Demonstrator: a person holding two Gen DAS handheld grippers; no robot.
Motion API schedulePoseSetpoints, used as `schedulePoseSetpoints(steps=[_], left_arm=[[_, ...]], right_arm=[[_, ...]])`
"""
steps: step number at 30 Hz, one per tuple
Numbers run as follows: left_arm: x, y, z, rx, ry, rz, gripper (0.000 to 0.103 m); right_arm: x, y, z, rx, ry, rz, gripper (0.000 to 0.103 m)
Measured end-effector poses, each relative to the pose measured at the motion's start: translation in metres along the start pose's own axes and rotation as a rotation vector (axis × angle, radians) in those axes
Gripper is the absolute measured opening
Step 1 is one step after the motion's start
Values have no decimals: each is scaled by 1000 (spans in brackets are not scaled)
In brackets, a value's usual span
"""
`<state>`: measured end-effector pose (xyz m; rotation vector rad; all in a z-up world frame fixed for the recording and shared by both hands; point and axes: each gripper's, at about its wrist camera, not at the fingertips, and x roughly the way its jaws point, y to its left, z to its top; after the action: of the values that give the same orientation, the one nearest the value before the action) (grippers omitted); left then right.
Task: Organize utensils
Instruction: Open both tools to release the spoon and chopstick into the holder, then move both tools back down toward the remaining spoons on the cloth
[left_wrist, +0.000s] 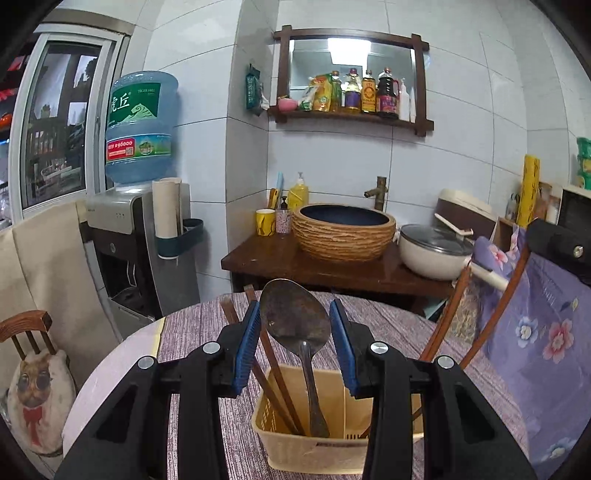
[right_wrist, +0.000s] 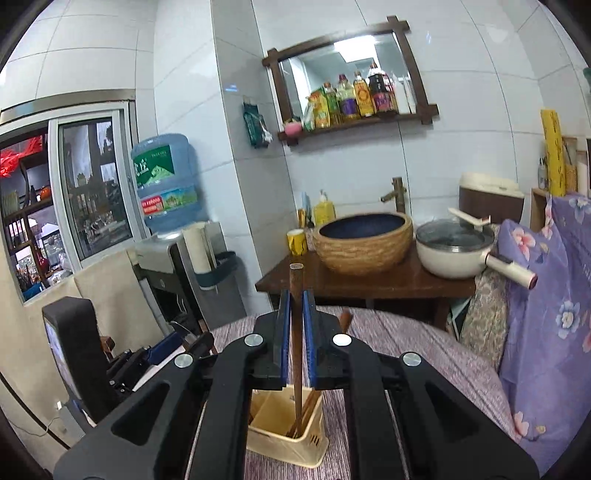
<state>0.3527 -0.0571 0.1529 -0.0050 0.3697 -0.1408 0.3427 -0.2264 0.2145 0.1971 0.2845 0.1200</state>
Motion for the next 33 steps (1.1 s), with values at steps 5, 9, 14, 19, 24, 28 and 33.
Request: schedulePoseSetpoints(steps=[5,9,14,19,24,28,33], left_arm=[[6,-8,-18,55,31,0,38],[10,-10,-31,69,58,-19,38],[9,-7,-39,75,65,-30,39],[-10,-2,-40,52,35,-60,59],[-40,14,-46,-6,-4,-64,72],[-59,26,-59,-37,17,-60,81],[-75,34,-85,-47,92,-27,91]], right_arm=[[13,-4,-26,2,42,7,8],[18,-6,-36,-6,50,3,8],[18,-9,-39,-8,54,13,8],[15,-12,-39,3,51,40,19],[-12,-15,-43,-17,-13,48,53],[-34,-15,-58,-39,-3,56,66],[-46,-5,-94,-91,82,90,73]])
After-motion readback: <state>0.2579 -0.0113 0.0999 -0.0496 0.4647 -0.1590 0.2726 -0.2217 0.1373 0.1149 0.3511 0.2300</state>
